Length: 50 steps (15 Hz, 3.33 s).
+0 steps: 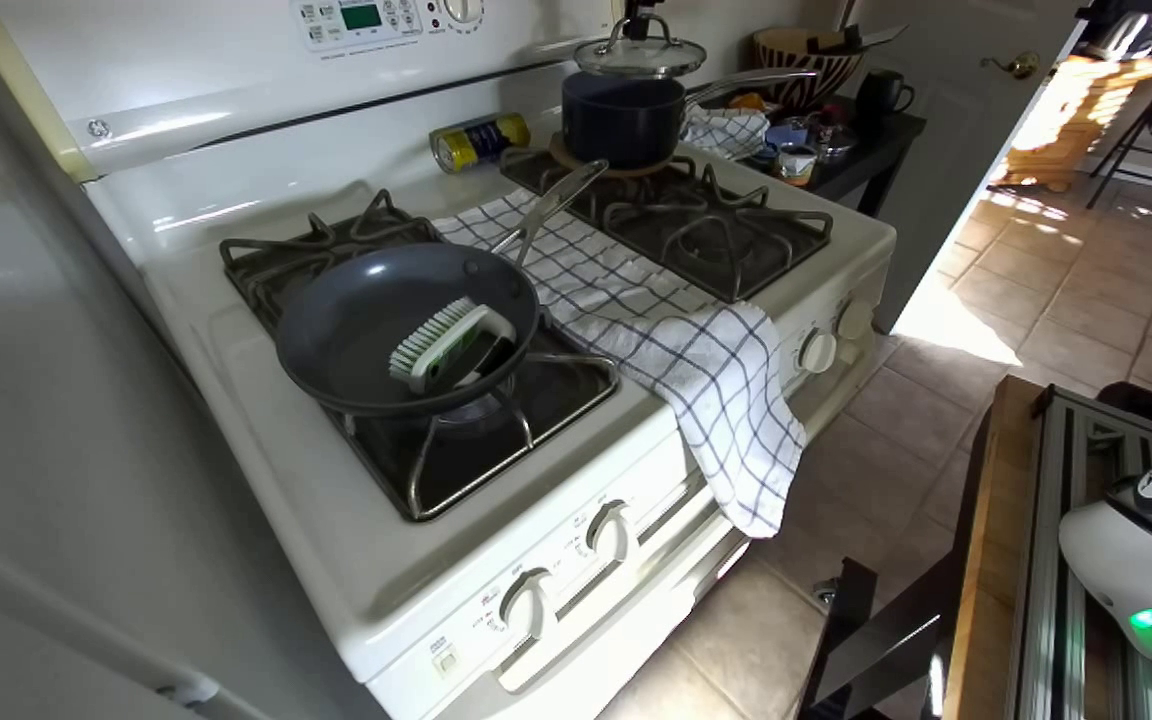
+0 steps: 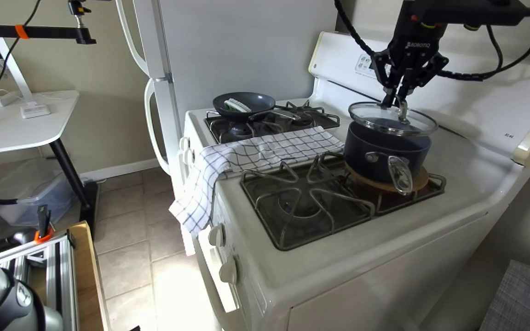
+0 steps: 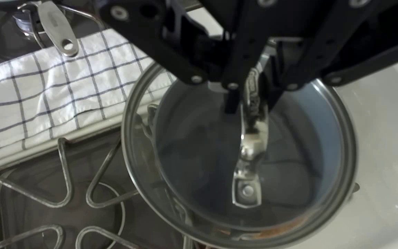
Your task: Put the glass lid on the pot.
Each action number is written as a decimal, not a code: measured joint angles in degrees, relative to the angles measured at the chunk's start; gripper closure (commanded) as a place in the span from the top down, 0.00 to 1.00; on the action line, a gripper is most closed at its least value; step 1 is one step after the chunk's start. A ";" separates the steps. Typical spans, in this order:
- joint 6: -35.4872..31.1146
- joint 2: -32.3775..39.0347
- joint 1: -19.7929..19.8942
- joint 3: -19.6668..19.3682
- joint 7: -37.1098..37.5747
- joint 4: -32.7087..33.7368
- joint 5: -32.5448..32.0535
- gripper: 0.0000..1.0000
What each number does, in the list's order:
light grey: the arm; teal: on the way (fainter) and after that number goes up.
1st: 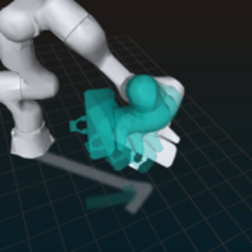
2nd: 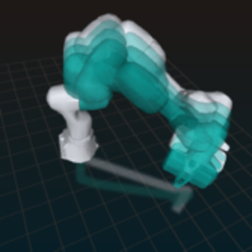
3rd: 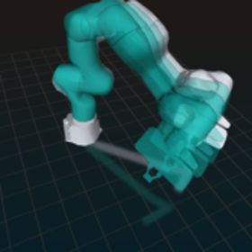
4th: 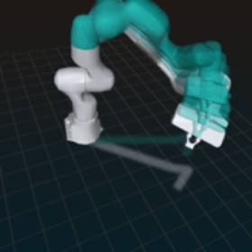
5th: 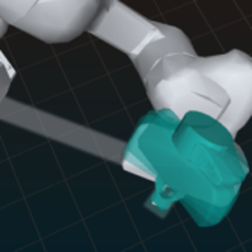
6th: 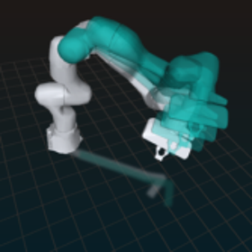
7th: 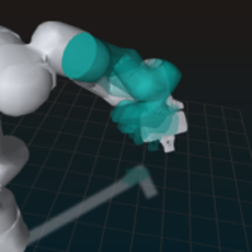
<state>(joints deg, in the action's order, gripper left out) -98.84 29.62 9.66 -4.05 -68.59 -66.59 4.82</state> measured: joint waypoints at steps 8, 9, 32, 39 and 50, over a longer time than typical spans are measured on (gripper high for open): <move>1.27 6.21 -0.57 0.57 4.79 8.40 -0.48 0.05; 1.27 6.24 -0.74 0.53 5.33 8.42 -0.60 0.05; 0.68 7.01 -1.94 -0.42 9.84 7.23 -2.32 0.05; 0.68 6.25 -1.94 -1.28 10.05 5.90 -2.75 0.05; 0.56 5.45 -2.93 -1.52 10.05 4.35 -4.31 0.05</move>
<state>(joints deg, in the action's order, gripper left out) -98.28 35.07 6.73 -5.57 -58.54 -62.25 0.51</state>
